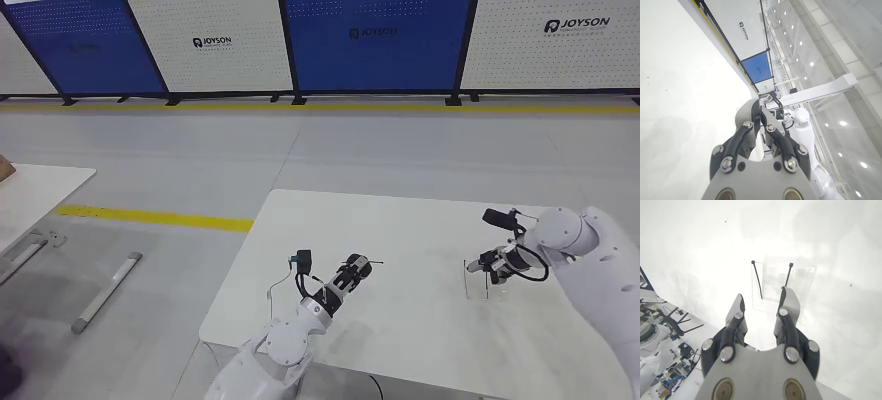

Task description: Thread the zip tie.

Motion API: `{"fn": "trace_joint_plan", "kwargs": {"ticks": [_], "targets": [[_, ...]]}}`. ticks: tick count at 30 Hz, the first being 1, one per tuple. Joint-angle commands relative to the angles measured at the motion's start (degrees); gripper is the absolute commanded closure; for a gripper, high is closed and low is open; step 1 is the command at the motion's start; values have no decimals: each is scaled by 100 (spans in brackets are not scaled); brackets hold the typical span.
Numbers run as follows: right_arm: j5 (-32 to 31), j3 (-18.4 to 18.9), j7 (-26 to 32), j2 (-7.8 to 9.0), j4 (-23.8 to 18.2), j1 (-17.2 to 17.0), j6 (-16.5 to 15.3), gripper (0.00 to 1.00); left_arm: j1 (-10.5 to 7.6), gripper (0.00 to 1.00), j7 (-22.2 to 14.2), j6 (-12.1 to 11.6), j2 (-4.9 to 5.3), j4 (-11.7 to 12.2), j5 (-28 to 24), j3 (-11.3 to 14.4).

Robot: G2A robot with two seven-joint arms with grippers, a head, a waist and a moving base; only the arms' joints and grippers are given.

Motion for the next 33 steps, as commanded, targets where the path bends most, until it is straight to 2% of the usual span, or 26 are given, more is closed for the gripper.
{"fn": "trace_joint_plan", "kwargs": {"ticks": [1, 4, 5, 16, 21, 26, 33], "targets": [[19, -25, -9, -27, 101, 36, 17, 63, 0, 100, 0, 0, 0, 0, 0, 0], [18, -59, -38, -62, 233, 82, 56, 65, 0, 100, 0, 0, 0, 0, 0, 0], [5, -84, -22, -77, 292, 99, 70, 69, 0, 100, 0, 0, 0, 0, 0, 0], [-153, -301, -208, -260, 701, 279, 466, 65, 0, 100, 0, 0, 0, 0, 0, 0], [-222, -431, -237, -368, 820, 360, 591, 69, 0, 100, 0, 0, 0, 0, 0, 0], [-340, -567, -245, -476, 992, 447, 758, 69, 0, 100, 0, 0, 0, 0, 0, 0], [-408, -715, -224, -631, 1289, 561, 820, 73, 0, 100, 0, 0, 0, 0, 0, 0]]}}
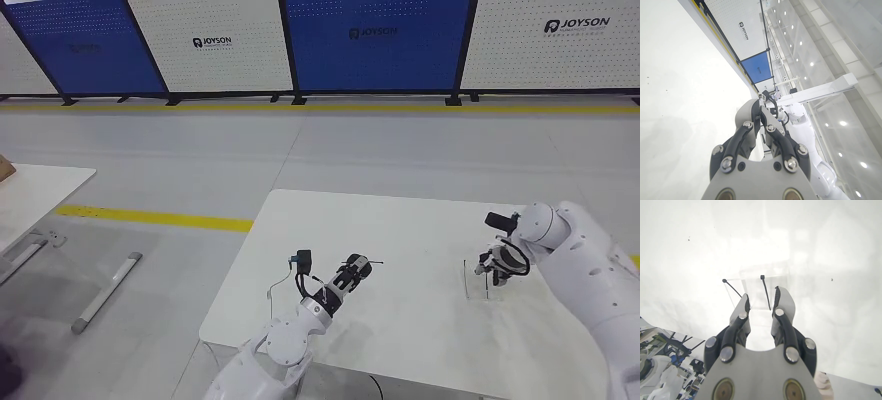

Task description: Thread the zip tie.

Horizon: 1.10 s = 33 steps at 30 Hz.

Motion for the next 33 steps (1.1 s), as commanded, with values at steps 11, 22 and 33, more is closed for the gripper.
{"fn": "trace_joint_plan", "kwargs": {"ticks": [11, 22, 33], "targets": [[-90, -274, -19, -342, 622, 211, 89, 73, 0, 100, 0, 0, 0, 0, 0, 0], [-139, -423, -62, -640, 1263, 407, 22, 85, 0, 100, 0, 0, 0, 0, 0, 0], [-223, -464, -229, -830, 1613, 524, -155, 100, 0, 100, 0, 0, 0, 0, 0, 0]]}}
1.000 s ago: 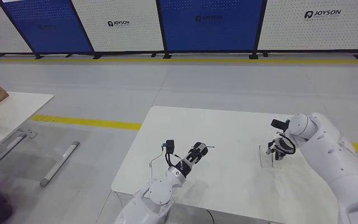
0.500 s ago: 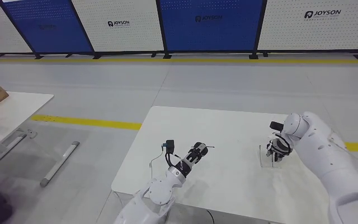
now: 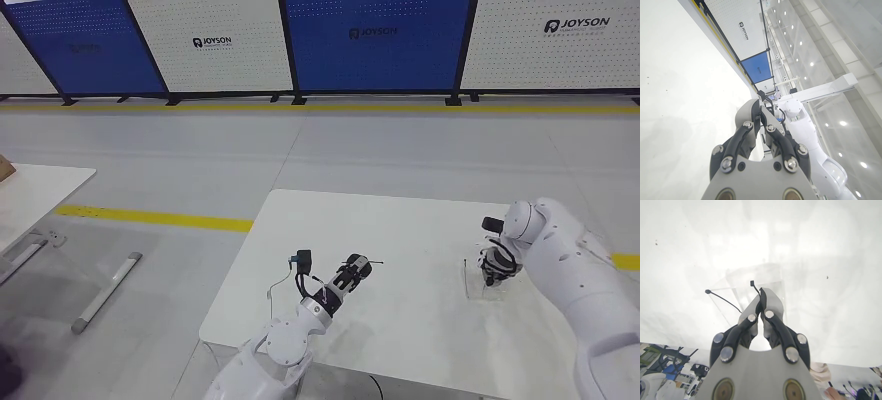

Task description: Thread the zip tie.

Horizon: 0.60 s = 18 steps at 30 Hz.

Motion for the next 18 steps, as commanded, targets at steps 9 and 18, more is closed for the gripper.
{"fn": "trace_joint_plan", "kwargs": {"ticks": [9, 18], "targets": [[185, 279, -208, 164, -39, -61, -806, 100, 0, 100, 0, 0, 0, 0, 0, 0], [263, 767, -142, 661, -711, -371, -1429, 100, 0, 100, 0, 0, 0, 0, 0, 0]]}}
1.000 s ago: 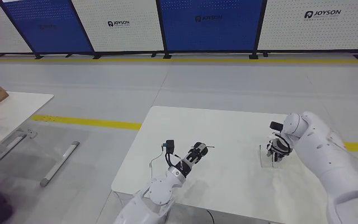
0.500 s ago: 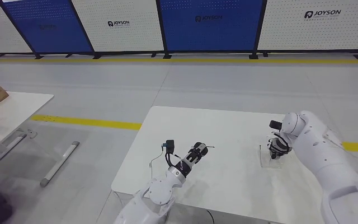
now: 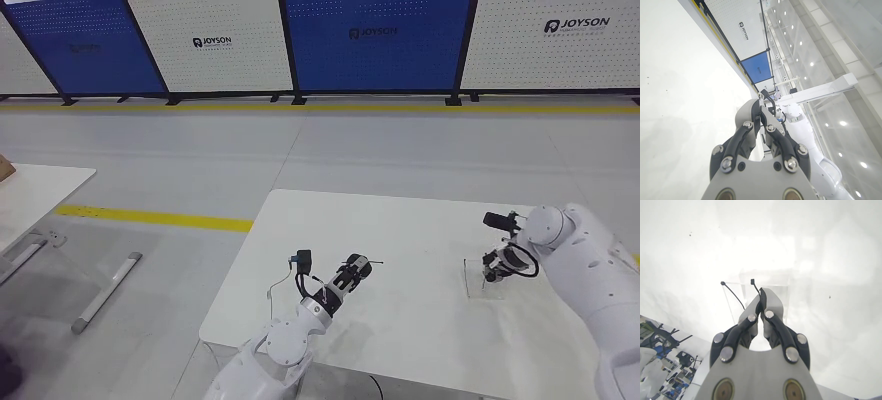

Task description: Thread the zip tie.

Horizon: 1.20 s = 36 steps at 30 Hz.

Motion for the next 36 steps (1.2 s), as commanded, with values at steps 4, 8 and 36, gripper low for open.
{"fn": "trace_joint_plan", "kwargs": {"ticks": [4, 8, 36], "targets": [[-47, 419, -20, 382, -934, -417, 47, 100, 0, 100, 0, 0, 0, 0, 0, 0], [-95, 1018, 83, 796, -2145, -1052, 96, 100, 0, 100, 0, 0, 0, 0, 0, 0], [571, 4100, -137, 1812, -6139, -4324, -143, 100, 0, 100, 0, 0, 0, 0, 0, 0]]}}
